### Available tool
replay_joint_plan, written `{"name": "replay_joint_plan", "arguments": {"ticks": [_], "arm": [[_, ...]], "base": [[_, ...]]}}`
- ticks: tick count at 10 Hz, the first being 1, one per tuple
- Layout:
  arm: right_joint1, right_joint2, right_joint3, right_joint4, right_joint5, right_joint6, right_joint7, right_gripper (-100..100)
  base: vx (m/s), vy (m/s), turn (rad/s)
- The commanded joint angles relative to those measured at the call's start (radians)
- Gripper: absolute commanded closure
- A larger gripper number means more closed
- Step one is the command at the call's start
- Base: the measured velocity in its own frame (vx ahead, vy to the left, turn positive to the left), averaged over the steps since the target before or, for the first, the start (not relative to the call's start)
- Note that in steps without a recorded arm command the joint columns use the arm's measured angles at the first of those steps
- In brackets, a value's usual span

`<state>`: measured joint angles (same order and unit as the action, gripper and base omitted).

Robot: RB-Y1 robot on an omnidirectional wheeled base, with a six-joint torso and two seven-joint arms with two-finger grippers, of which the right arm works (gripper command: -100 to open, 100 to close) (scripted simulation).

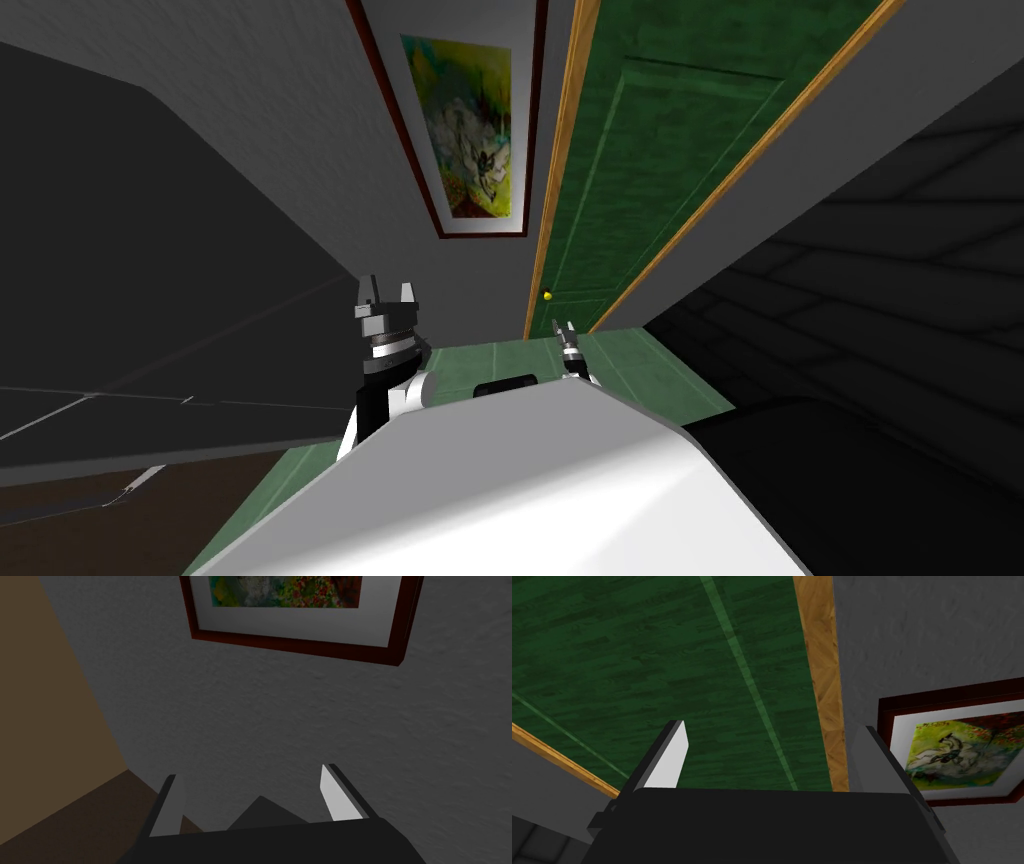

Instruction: Pull the door open

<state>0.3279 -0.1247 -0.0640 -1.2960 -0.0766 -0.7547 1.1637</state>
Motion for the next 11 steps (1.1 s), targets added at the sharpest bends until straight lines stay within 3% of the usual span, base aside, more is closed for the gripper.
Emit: {"name": "replay_joint_plan", "arguments": {"ticks": [1,11], "arm": [[0.001,-0.001,-0.002,0.024,0.000,-0.002,0.038,-100],[-0.027,-0.006,-0.022,0.191,-0.003,-0.020,0.227,-100]], "base": [[0.069,-0.070,0.112],[0.068,-0.067,0.110]]}}
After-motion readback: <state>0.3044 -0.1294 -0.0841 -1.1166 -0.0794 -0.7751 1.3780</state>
